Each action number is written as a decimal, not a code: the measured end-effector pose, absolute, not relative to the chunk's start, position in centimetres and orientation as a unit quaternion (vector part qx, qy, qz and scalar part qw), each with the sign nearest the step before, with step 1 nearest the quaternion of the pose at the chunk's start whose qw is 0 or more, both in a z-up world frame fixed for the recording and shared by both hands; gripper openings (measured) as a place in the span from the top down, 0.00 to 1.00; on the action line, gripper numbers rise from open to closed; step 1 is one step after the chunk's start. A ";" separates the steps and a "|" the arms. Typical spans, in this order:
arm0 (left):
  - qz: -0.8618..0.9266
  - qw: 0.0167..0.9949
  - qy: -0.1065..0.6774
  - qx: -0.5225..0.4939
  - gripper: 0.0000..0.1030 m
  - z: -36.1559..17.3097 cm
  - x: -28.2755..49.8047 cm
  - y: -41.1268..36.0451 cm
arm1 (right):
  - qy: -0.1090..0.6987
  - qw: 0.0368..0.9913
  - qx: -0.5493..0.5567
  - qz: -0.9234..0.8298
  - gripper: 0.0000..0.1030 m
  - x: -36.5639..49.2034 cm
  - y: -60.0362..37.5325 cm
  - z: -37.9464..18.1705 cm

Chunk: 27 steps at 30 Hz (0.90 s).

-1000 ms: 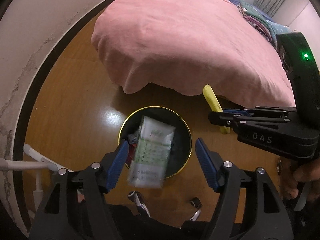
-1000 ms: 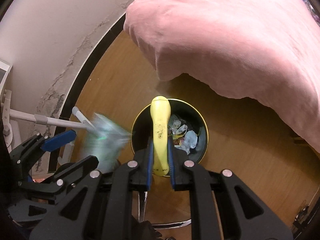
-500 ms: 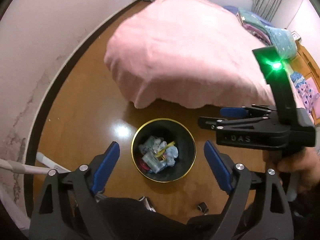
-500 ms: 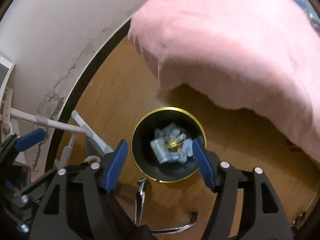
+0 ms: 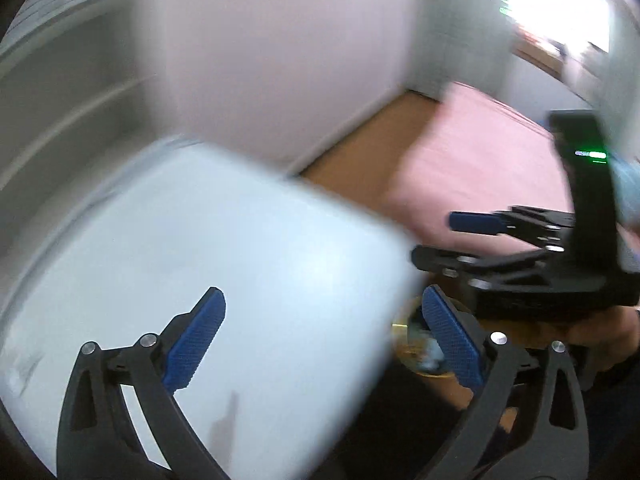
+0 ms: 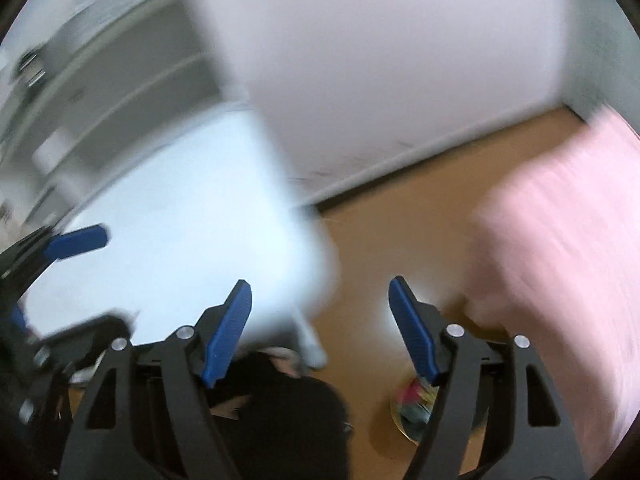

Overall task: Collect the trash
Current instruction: 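Grasp the white tape roll with the left tool while the right tool grasps the white tube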

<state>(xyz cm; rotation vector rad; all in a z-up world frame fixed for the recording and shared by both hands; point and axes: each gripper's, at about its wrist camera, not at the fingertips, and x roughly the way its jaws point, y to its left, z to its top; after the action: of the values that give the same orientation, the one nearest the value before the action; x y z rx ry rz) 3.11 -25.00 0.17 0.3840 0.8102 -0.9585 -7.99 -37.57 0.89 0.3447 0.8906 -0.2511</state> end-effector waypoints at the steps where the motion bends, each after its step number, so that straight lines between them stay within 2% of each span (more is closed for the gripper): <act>1: -0.420 0.806 0.380 0.170 0.07 0.2 4.7 -22.7 | 0.433 0.885 0.150 -0.082 0.33 -5.2 -35.2 1.0; 9: -0.202 0.871 0.433 0.114 0.07 -1.3 13.8 -1.5 | 0.464 0.870 -0.010 0.165 0.33 10.8 -16.3 0.0; 12: -0.153 0.876 0.448 0.093 0.07 -1.8 15.0 4.1 | 0.467 0.851 -0.076 0.229 0.33 15.1 -10.9 -0.6; 17: -0.121 0.876 0.463 0.064 0.07 -2.6 16.3 8.9 | 0.477 0.822 -0.149 0.272 0.33 21.2 -6.1 -2.4; 25: -0.128 0.871 0.472 0.048 0.07 -3.6 19.7 10.0 | 0.504 0.789 -0.183 0.301 0.58 24.2 -5.4 -4.4; 26: -0.130 0.871 0.472 0.049 0.07 -3.7 20.6 10.0 | 0.505 0.788 -0.179 0.305 0.72 24.0 -5.5 -4.3; 27: -0.134 0.870 0.472 0.049 0.07 -4.0 21.2 10.0 | 0.507 0.786 -0.175 0.306 0.79 23.8 -5.7 -4.1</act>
<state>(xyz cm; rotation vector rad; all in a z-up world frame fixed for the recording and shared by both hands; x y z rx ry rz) 21.15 10.05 -3.97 0.1029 0.9864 -0.2808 23.85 -5.69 -4.14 -0.3766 1.0941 0.6603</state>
